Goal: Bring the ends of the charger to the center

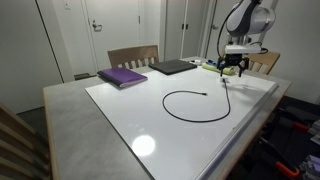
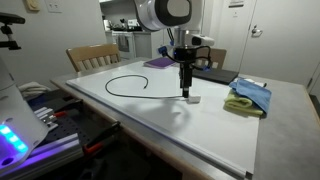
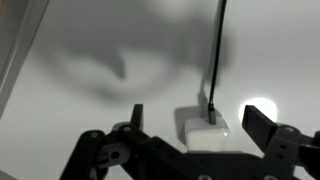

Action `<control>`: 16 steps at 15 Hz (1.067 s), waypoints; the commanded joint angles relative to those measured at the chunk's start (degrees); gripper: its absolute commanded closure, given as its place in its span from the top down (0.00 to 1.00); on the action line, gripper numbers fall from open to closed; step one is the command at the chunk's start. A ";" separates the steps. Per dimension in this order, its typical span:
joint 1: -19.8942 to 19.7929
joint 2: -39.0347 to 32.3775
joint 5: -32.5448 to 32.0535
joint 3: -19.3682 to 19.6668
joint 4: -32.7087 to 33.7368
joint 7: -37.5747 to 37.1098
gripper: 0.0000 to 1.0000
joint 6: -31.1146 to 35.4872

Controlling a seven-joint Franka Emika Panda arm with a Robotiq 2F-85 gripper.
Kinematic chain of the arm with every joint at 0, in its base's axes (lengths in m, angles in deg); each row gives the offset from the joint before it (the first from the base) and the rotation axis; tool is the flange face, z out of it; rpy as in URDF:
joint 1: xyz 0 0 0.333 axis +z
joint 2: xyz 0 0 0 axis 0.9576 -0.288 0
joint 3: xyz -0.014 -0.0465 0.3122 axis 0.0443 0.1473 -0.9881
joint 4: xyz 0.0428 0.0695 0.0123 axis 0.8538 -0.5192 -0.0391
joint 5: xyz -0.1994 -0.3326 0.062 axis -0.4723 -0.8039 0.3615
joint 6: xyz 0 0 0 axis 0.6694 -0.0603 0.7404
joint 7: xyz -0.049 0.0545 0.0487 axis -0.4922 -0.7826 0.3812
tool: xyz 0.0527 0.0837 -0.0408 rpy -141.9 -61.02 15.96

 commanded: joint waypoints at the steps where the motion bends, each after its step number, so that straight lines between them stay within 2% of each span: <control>1: 1.90 -1.35 -0.79 2.59 -0.16 0.96 1.00 0.03; 5: 2.94 -1.55 -0.29 4.77 -3.24 -0.11 1.00 8.31; 7: 0.63 -1.61 3.98 2.44 -4.71 3.36 1.00 12.50; 10: -3.21 -0.90 11.72 -2.19 -6.12 9.21 1.00 14.09; 16: -5.47 -1.47 18.02 -5.29 -5.97 14.96 1.00 15.93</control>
